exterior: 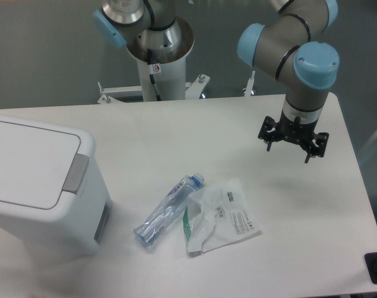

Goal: Open the trash can
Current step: 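Move the open gripper over the table toward the trash can lid tab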

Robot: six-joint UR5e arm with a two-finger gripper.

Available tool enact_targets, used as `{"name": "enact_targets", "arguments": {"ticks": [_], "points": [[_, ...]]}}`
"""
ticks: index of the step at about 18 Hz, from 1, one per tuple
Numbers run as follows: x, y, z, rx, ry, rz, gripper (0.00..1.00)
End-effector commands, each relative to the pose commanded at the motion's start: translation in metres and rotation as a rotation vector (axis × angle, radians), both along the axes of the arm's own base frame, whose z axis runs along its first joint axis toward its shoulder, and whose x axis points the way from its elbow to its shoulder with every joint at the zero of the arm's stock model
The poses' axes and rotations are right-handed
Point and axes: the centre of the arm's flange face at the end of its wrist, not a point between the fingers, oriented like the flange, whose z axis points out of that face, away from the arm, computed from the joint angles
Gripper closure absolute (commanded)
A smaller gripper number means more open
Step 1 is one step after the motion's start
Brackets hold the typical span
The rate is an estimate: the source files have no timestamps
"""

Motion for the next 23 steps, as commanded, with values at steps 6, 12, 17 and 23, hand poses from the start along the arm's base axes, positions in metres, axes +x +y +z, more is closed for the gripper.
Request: {"name": "enact_targets", "arguments": {"ticks": [6,12,17,23], "points": [[0.011,0.003,0.006,0.006,-0.002,-0.008,0.0],[0.039,0.033,0.013,0.016,-0.019,0.036,0.0],[0.068,0.067,0.025,0.045,-0.027,0.101,0.0],[0.099,0.106,0.058,0.154,-0.046,0.208,0.0]]}}
